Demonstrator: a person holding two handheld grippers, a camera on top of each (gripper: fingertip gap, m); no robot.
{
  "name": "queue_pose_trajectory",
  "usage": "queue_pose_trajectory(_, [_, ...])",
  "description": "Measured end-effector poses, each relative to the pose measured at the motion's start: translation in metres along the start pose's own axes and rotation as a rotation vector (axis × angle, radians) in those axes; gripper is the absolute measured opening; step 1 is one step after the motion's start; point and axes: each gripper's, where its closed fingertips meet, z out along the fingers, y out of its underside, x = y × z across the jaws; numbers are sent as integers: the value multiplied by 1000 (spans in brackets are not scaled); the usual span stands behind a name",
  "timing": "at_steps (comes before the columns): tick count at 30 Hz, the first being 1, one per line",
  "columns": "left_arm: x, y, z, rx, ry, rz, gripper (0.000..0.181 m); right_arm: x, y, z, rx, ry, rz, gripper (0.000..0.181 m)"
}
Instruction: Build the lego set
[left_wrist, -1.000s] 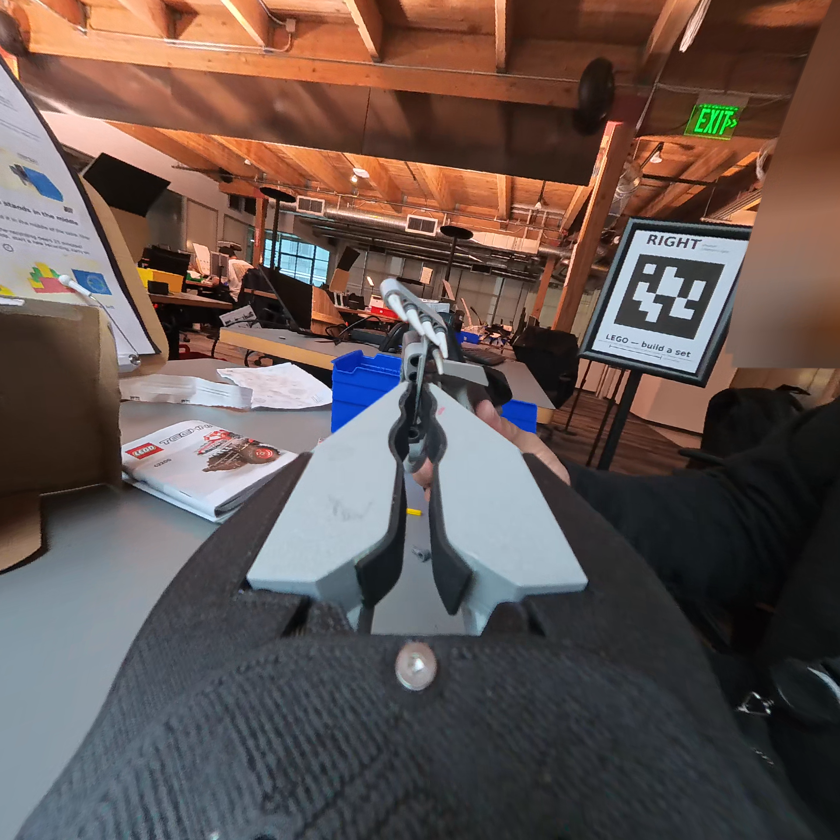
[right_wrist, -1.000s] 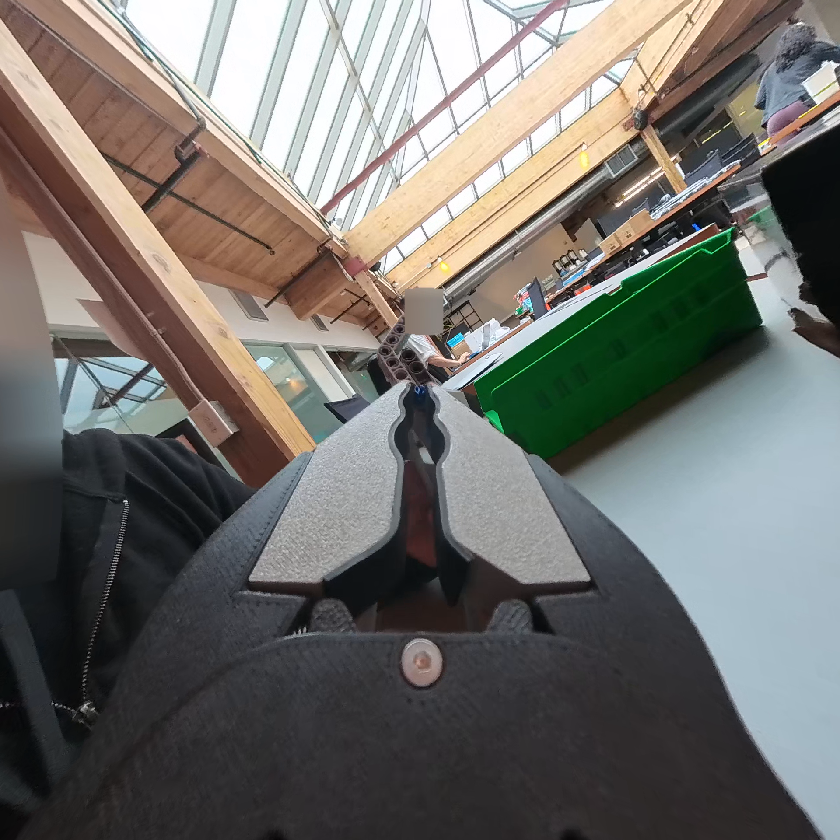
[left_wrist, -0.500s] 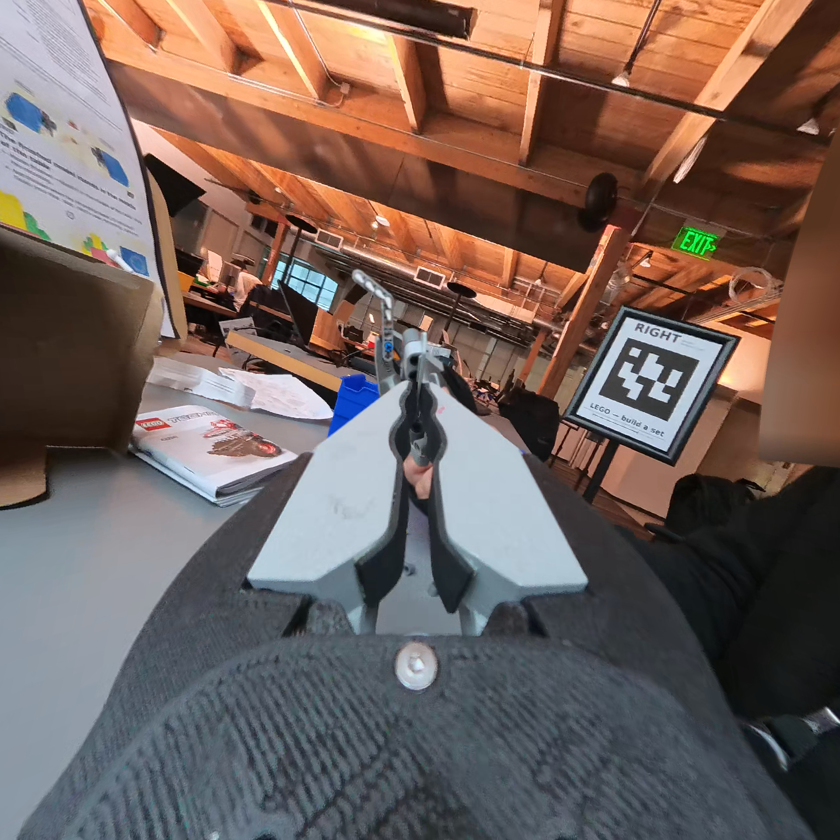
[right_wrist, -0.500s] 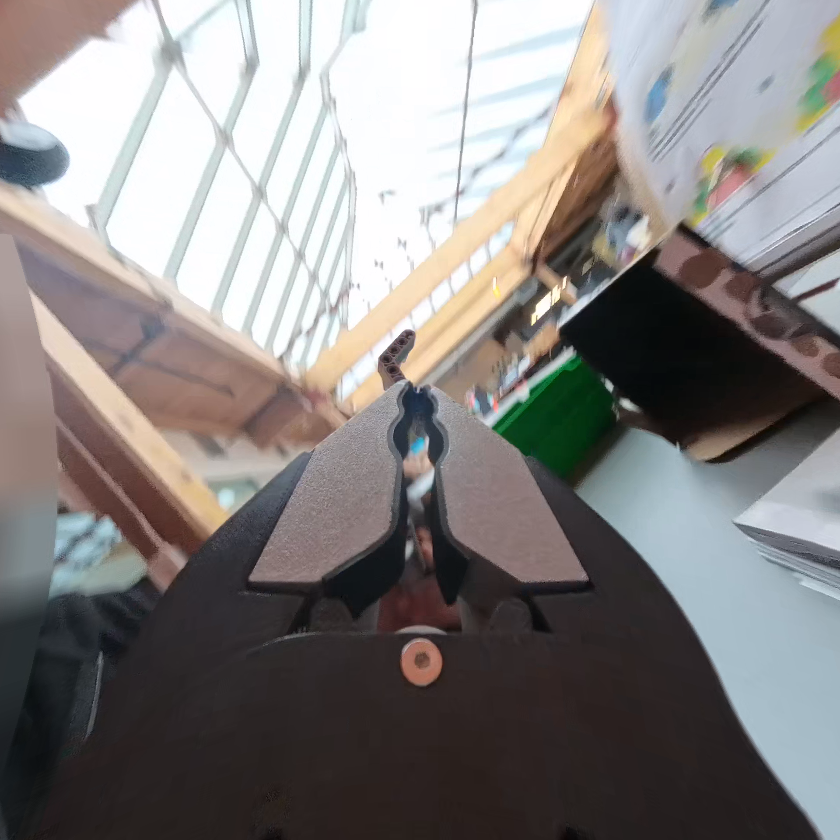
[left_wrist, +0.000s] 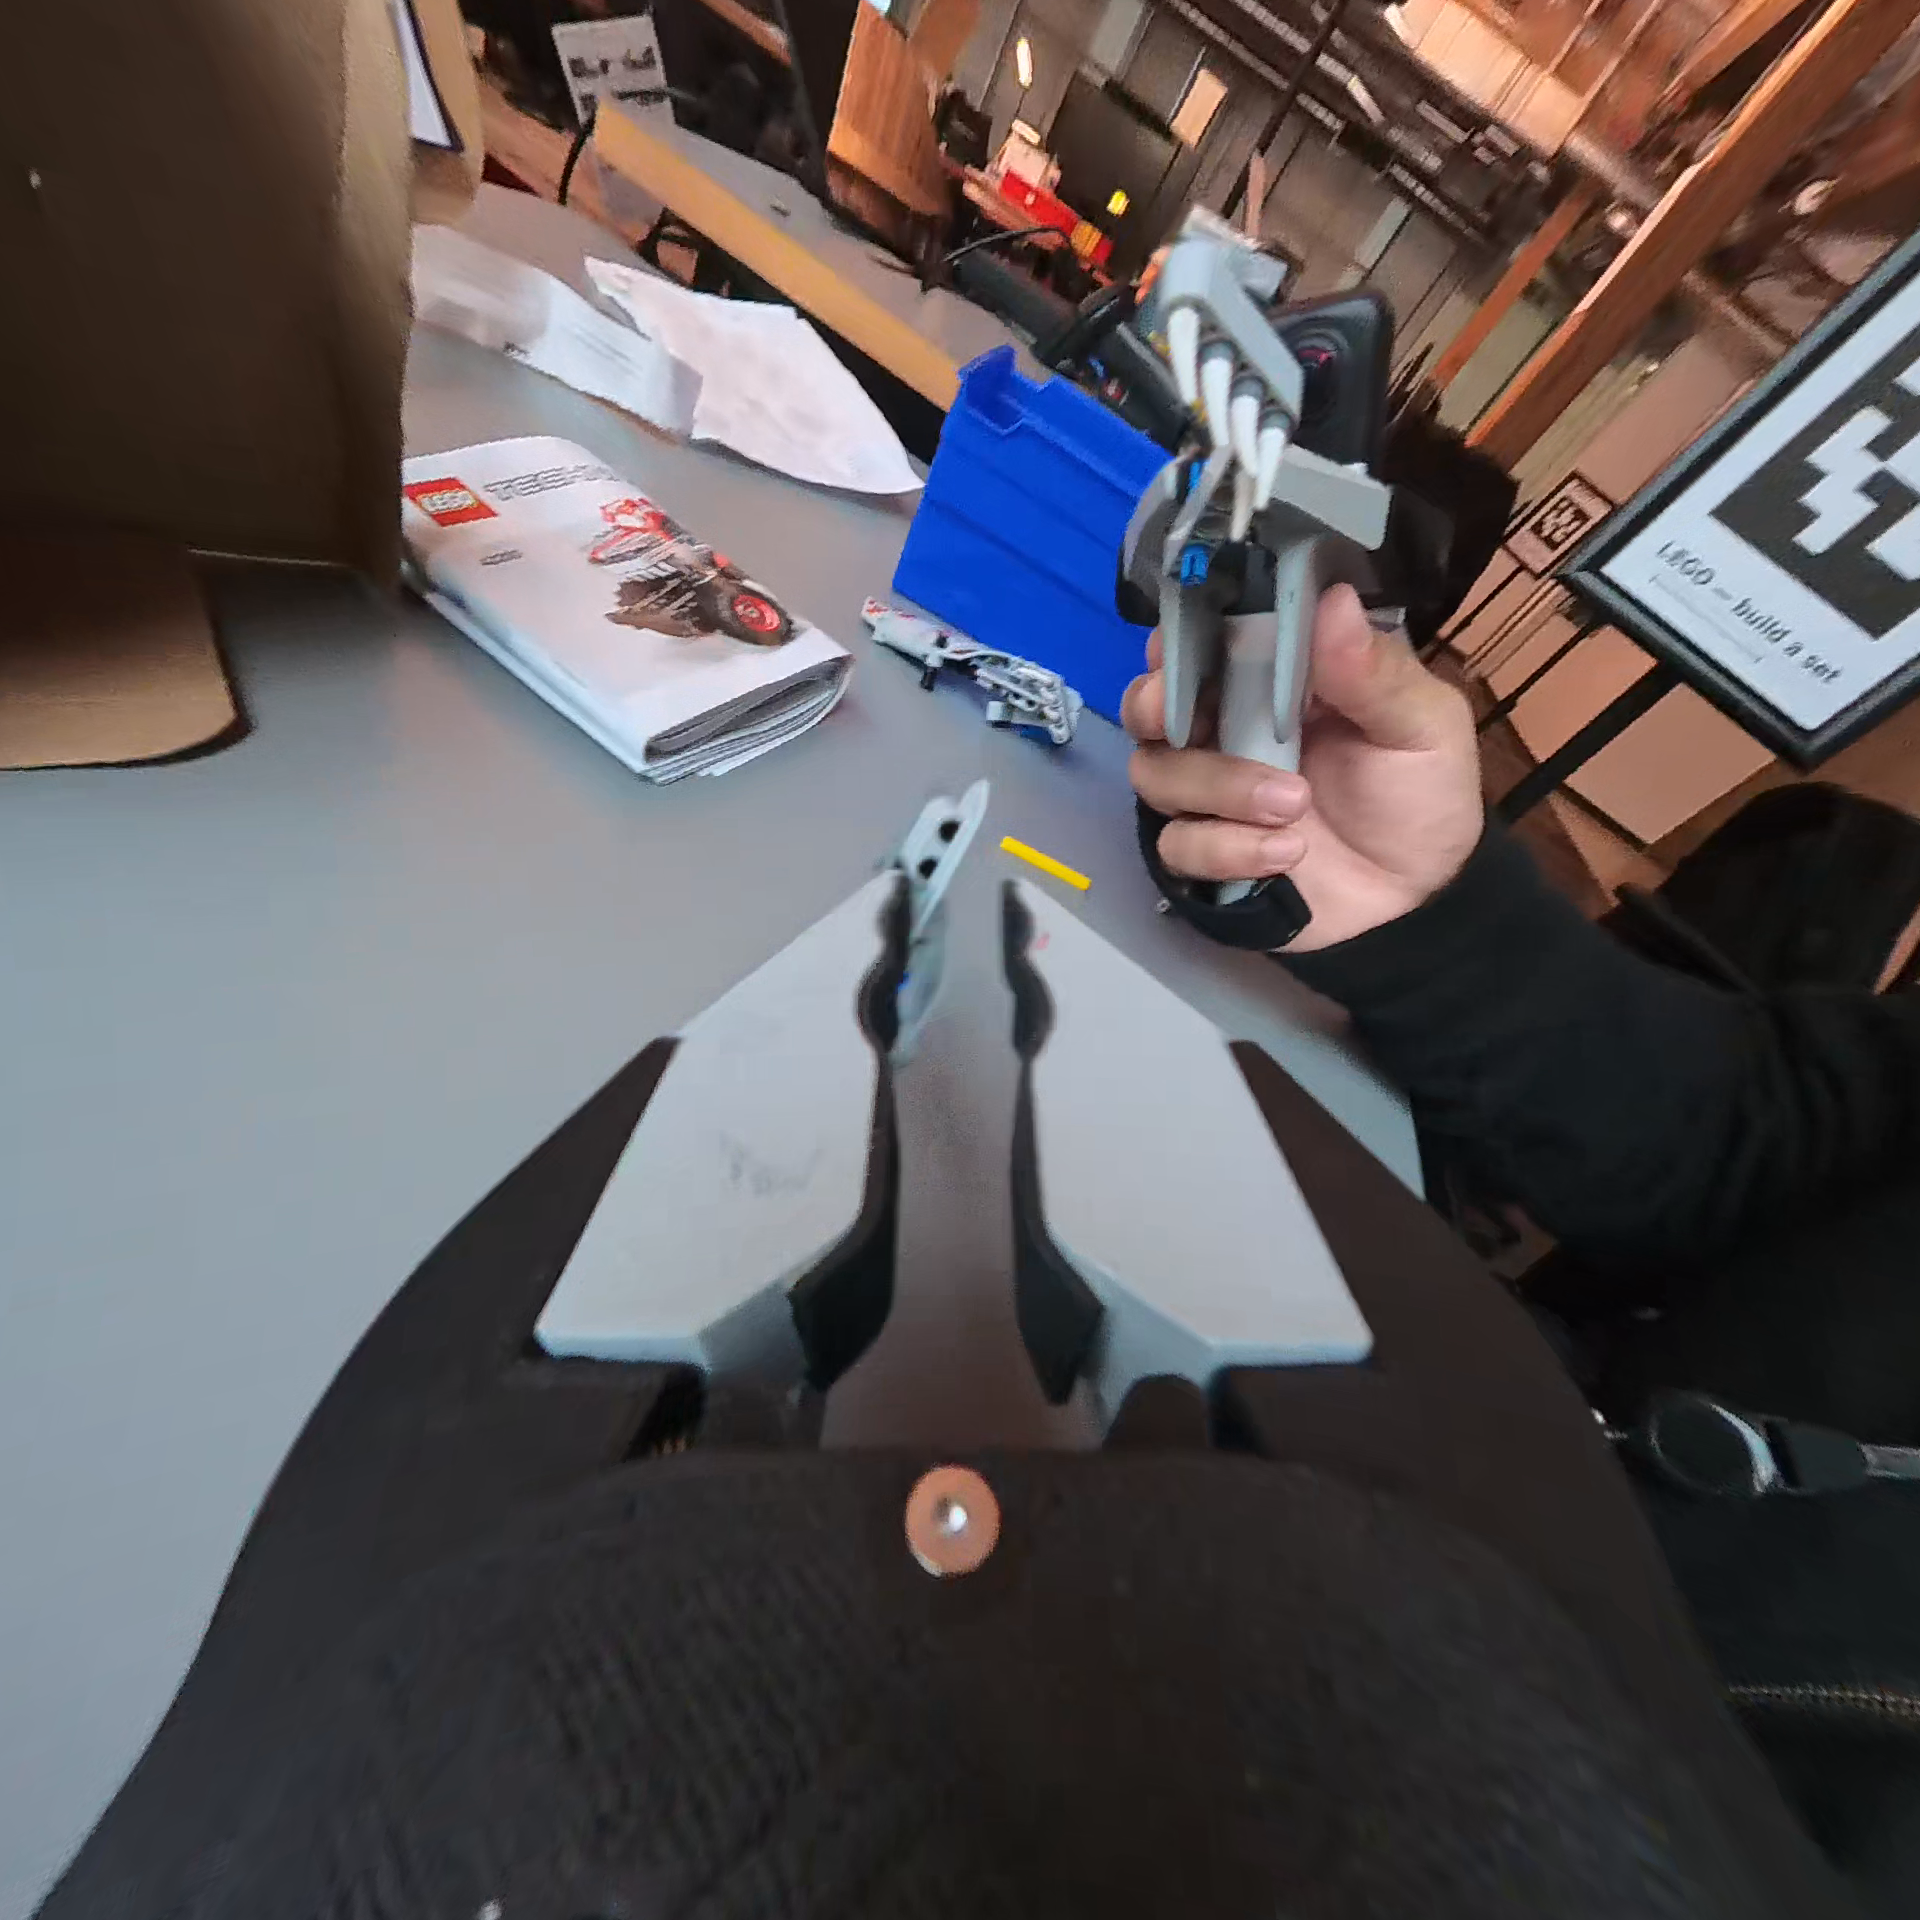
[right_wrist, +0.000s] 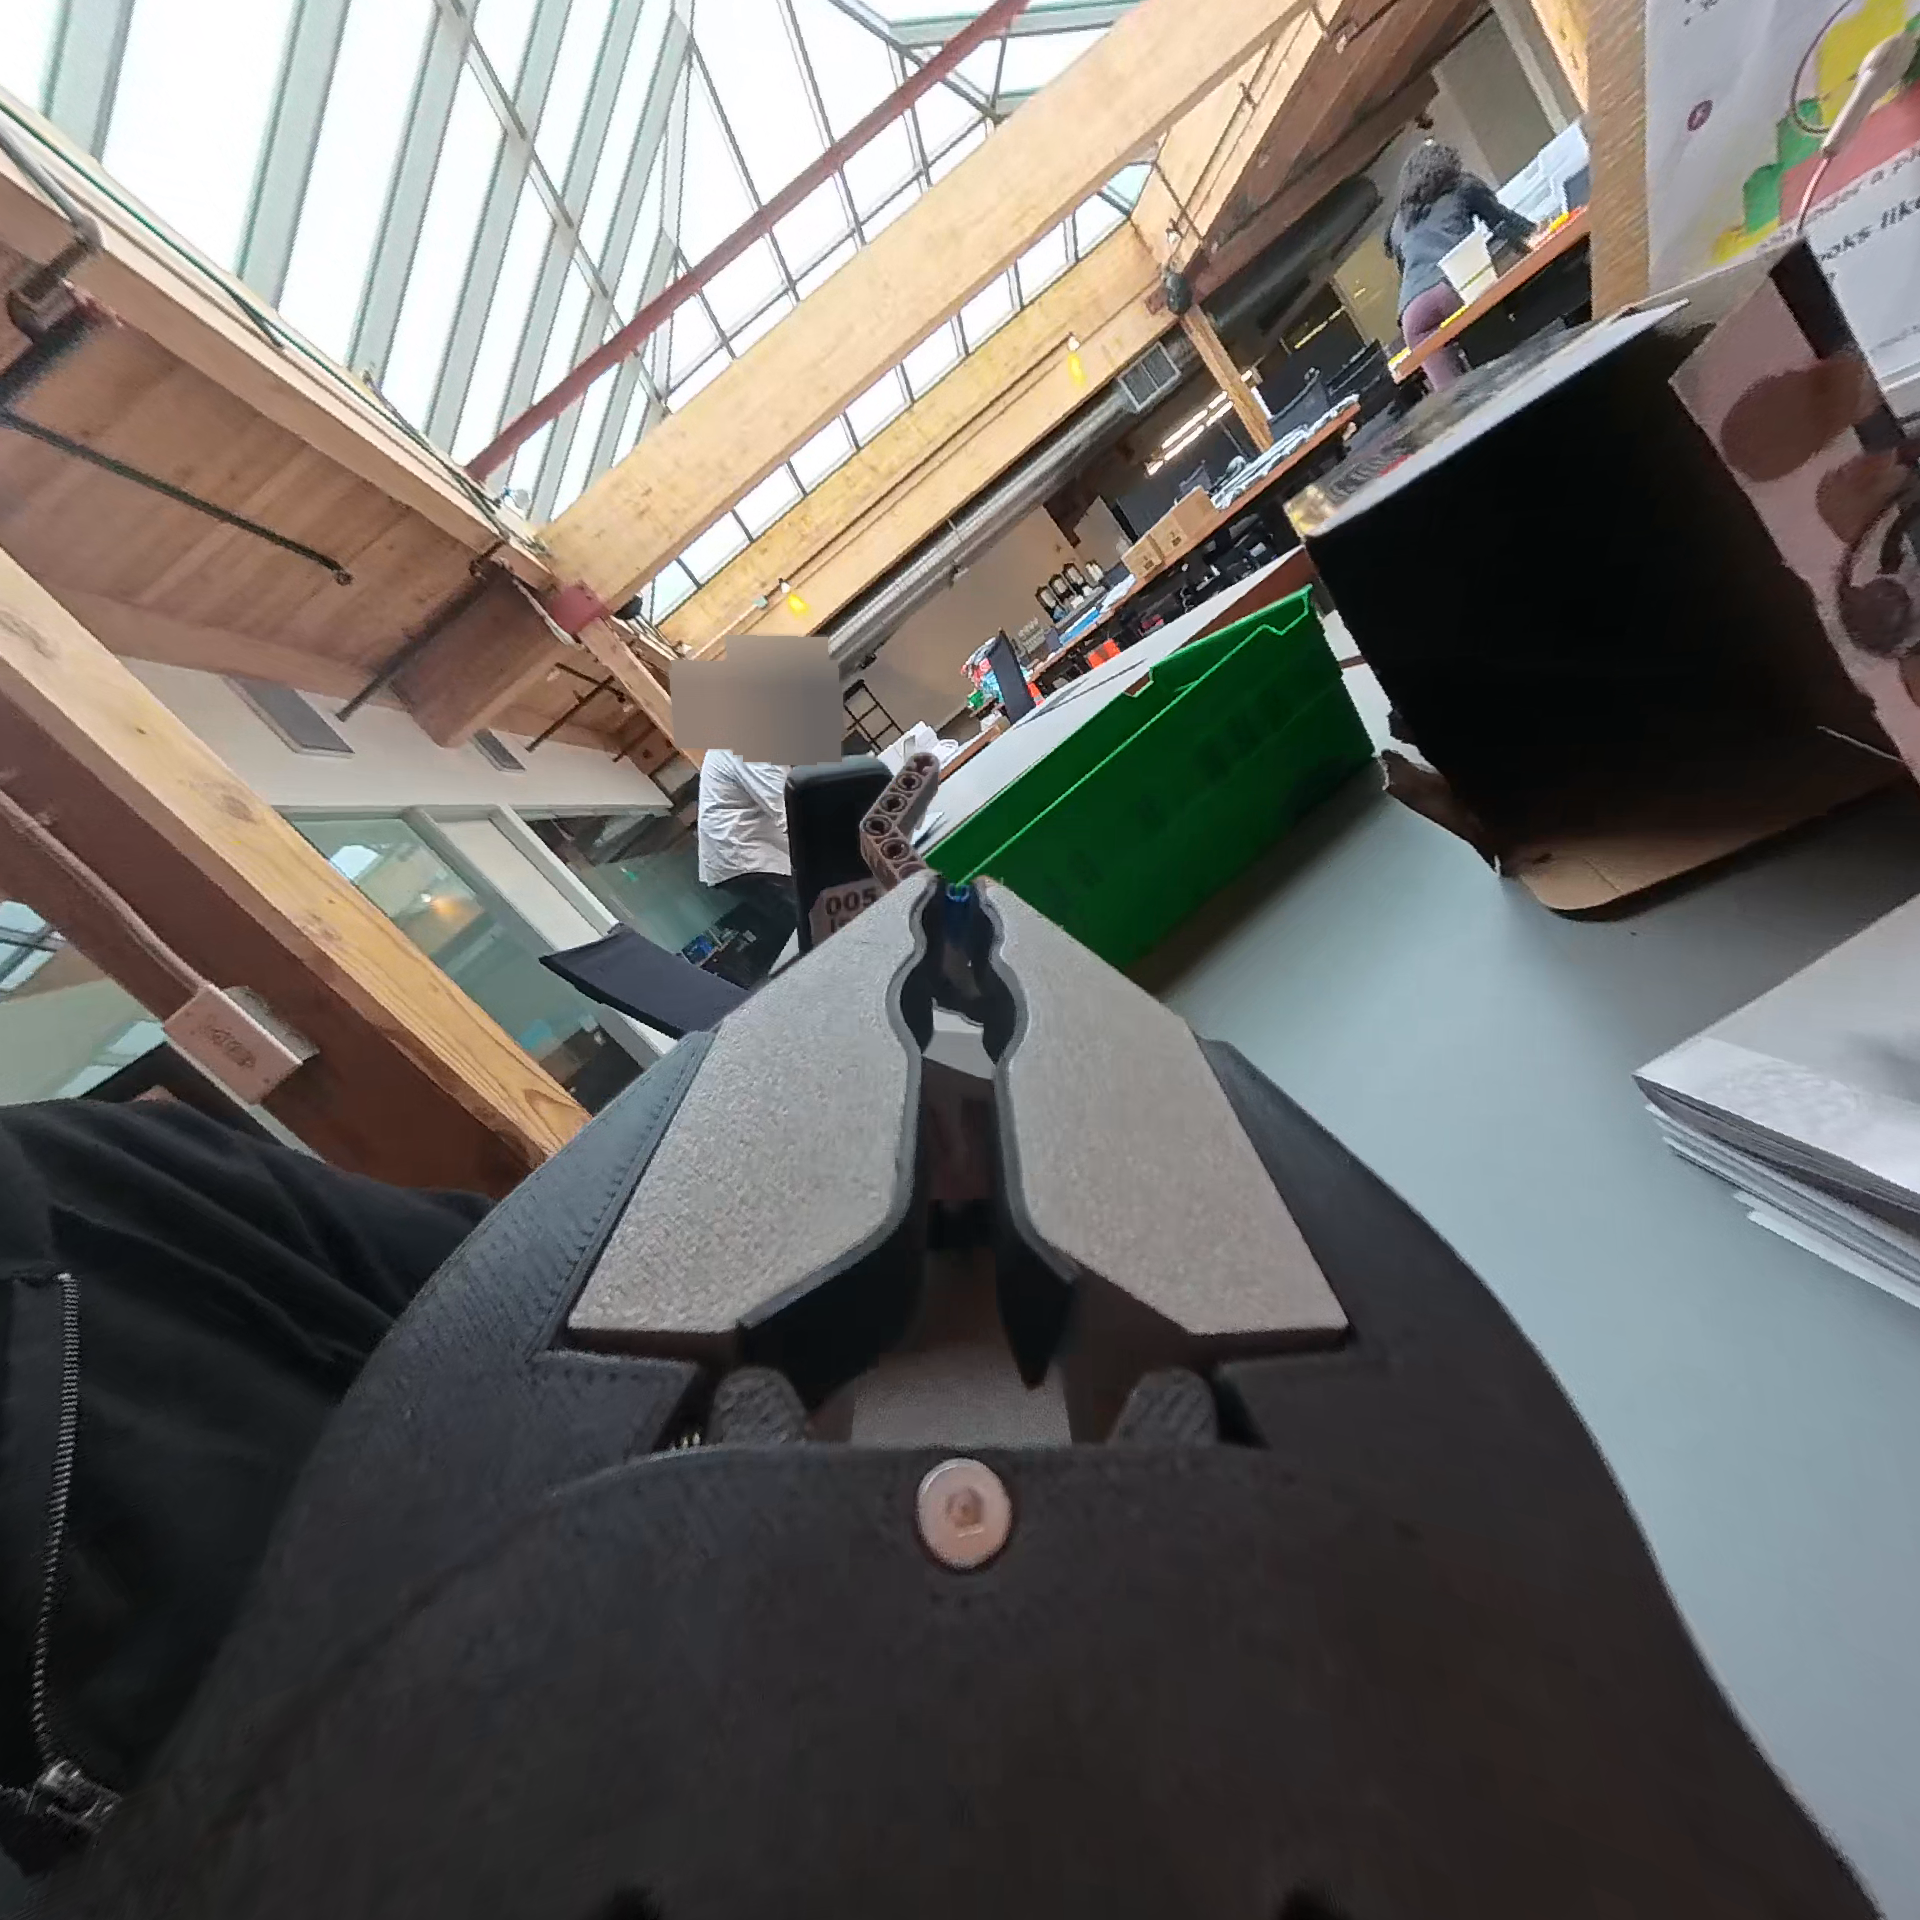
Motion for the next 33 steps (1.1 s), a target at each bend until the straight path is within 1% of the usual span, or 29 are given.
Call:
queue_pose_trajectory(1, [-4, 1, -1, -14, -17, -3, 29, 2, 1, -1, -4, 4, 1, 0])
queue_pose_trajectory(2, [-5, 2, -1, -32, -15, -3, 34, 3, 2, -2, -8, 6, -2, 0])
queue_pose_trajectory(4, [-5, 0, -3, -29, -13, 9, 35, 5, 7, -2, -32, 7, -11, 0])
queue_pose_trajectory(6, [-4, -2, -5, -26, -13, 14, 40, 7, 12, 0, -66, 13, -32, 0])
queue_pose_trajectory(8, [9, -8, -5, -4, 58, 12, 38, 12, 20, 3, -100, 40, -72, 0])
queue_pose_trajectory(10, [22, -12, -2, 20, 132, -16, 39, 10, 27, 7, -120, 18, -55, 1])
queue_pose_trajectory(14, [32, -20, 1, 120, 210, -113, 45, 11, 39, 13, -173, 30, -70, 1])
queue_pose_trajectory(15, [31, -24, -1, 155, 216, -133, 40, 11, 41, 14, -187, 37, -81, 0])
queue_pose_trajectory(16, [30, -28, -3, 194, 223, -147, 30, 11, 43, 15, -199, 40, -91, 0])
queue_pose_trajectory(17, [31, -29, -5, 211, 239, -156, 17, 10, 44, 16, -208, 41, -104, 0])
queue_pose_trajectory(20, [34, -31, -8, 252, 284, -194, 9, 11, 51, 18, -247, 62, -132, 1])
queue_pose_trajectory(24, [35, -30, -6, 250, 324, -246, 11, 12, 55, 19, -270, 77, -159, 1])
queue_pose_trajectory(27, [37, -32, -8, 276, 340, -244, 10, 7, 54, 20, -264, 45, -154, 0])
queue_pose_trajectory(30, [41, -39, -13, 333, 400, -294, 10, -1, 49, 21, -228, -3, -158, 1])
queue_pose_trajectory(33, [37, -45, -18, 408, 422, -379, 10, -6, 45, 19, -212, -34, -162, 9])
